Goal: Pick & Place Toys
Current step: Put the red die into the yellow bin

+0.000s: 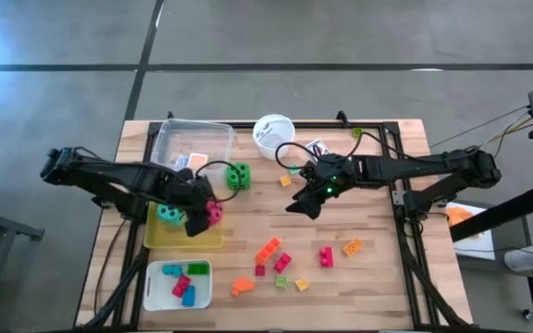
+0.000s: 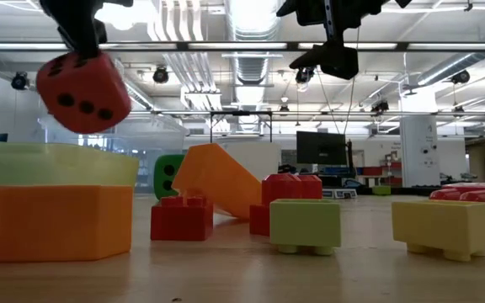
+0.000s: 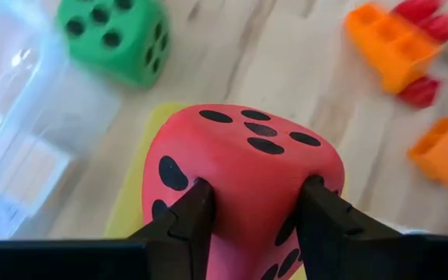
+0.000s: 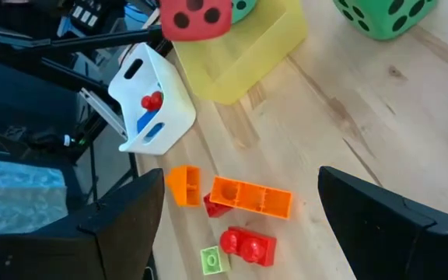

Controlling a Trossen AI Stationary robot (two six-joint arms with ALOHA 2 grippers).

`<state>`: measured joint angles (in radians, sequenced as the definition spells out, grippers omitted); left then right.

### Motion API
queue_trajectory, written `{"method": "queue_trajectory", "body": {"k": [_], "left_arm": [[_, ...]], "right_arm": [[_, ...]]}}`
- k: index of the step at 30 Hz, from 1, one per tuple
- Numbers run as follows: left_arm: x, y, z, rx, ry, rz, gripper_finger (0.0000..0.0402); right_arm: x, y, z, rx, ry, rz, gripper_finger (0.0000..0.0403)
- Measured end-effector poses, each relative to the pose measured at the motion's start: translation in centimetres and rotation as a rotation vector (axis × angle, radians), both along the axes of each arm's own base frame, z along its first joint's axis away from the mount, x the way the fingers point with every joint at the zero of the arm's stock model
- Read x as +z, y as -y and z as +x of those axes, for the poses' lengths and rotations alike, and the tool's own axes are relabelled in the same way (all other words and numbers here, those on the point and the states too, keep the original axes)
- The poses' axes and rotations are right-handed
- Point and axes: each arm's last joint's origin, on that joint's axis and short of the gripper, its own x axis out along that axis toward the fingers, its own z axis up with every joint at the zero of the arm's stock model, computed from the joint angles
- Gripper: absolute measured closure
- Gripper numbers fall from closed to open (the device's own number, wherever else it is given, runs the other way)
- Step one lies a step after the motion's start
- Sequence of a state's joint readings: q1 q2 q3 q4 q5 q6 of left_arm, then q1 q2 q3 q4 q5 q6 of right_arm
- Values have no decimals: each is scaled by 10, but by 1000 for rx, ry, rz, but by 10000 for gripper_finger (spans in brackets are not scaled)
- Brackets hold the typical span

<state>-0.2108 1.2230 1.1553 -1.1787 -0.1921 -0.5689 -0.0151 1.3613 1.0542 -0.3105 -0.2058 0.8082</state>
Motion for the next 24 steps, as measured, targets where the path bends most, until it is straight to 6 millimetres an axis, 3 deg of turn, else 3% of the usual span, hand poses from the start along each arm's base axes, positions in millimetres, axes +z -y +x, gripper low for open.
{"method": "queue_trajectory", "body": {"k": [9, 16, 24], "left_arm": [[-10, 0, 2, -2, -100, 28, 275], [-36, 0, 1, -37, -186, 55, 275], [-56, -2, 3, -12, -144, 133, 282]], "right_arm": [[-1, 0, 0, 0, -7, 2, 73], [-1, 0, -1, 0, -9, 4, 73], [-1, -1, -1, 3, -10, 5, 73]]}}
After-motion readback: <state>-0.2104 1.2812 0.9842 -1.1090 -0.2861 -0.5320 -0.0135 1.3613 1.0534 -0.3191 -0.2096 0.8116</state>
